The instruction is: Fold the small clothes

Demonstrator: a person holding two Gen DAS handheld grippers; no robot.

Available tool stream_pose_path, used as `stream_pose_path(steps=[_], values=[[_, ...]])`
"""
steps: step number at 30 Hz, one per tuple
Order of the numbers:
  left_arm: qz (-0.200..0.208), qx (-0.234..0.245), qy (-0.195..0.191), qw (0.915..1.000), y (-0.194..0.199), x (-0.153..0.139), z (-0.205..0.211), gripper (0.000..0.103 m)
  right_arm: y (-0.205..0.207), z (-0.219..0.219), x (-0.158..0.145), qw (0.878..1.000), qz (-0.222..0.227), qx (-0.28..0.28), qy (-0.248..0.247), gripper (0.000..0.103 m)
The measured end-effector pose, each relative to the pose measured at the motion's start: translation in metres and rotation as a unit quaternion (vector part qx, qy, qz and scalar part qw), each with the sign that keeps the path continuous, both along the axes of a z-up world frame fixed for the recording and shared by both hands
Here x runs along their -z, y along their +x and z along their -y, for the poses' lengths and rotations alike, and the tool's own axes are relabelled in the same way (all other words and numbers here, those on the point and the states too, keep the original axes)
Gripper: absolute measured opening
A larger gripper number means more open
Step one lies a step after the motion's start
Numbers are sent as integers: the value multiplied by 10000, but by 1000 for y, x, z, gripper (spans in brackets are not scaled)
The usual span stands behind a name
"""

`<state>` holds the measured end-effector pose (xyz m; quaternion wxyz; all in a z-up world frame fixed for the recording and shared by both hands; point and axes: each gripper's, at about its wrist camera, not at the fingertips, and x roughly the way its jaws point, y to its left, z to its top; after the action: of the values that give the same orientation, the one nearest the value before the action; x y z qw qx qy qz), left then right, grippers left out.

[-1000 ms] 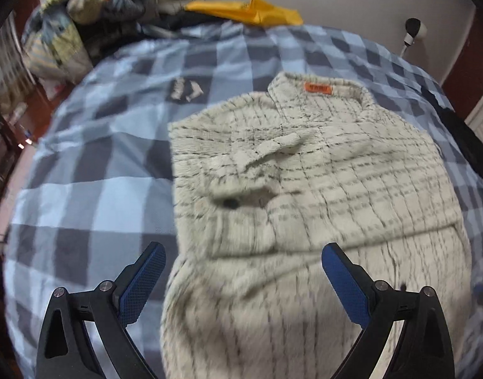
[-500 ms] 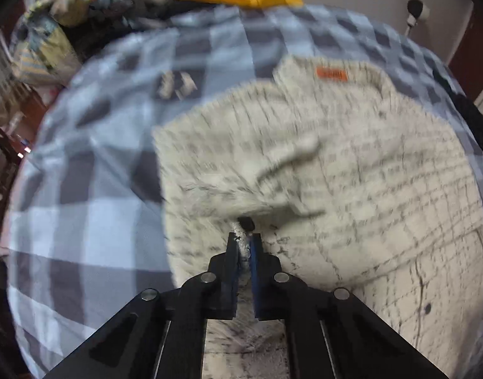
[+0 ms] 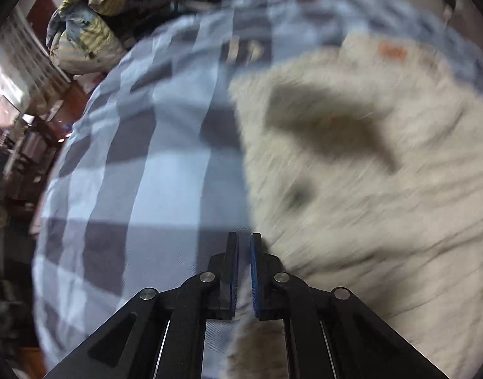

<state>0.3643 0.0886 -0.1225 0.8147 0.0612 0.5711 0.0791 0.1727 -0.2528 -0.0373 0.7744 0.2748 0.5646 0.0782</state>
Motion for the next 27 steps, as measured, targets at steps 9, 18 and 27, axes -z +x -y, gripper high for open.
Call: stream_pose_path(steps=[9,18,27], values=[[833,-936,-1969,9724,19,-72,-38,6,1,-2,5,10000,-73,-2,-4,75],[435,-1238,-3077,9424,73,-59,-16,7,4,-8,8,9999,-104,-47,-44,75],[217,-1650,-2953,9408,66,-58,12,80,6,-8,14,9997,-187,-54,170,75]])
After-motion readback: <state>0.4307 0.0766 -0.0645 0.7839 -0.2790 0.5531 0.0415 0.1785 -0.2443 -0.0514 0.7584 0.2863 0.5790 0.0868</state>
